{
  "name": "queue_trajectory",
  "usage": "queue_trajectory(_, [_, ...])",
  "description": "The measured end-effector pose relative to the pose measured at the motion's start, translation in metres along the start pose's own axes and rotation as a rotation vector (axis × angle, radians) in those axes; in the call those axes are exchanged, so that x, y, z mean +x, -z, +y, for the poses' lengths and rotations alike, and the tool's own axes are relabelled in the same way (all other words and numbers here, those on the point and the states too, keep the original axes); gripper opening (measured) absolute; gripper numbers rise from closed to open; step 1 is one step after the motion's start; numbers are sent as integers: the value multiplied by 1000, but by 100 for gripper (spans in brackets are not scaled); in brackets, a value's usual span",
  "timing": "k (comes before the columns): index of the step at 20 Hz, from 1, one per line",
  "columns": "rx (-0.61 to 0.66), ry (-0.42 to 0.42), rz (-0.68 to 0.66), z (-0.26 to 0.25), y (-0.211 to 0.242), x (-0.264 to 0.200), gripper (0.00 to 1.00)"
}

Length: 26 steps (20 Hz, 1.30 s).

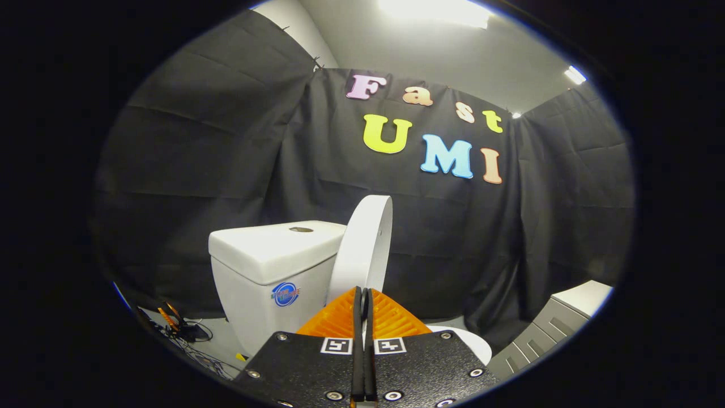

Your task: Open the toilet lid.

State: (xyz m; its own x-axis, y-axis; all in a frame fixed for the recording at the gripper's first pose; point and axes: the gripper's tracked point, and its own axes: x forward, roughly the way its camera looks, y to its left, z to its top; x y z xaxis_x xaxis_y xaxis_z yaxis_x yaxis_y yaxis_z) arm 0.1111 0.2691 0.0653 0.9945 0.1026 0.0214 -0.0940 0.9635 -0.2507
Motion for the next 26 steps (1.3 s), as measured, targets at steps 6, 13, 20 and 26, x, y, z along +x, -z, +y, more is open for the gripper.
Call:
queue_trajectory(6, [-49, -66, -8, 30, -6, 6, 0])
queue_trajectory(13, [-13, -146, 29, 47, -11, 13, 0])
queue_trajectory(20, [72, -265, 55, 51, -12, 13, 21])
queue_trajectory(26, [108, -199, -34, -2, -53, -4, 87])
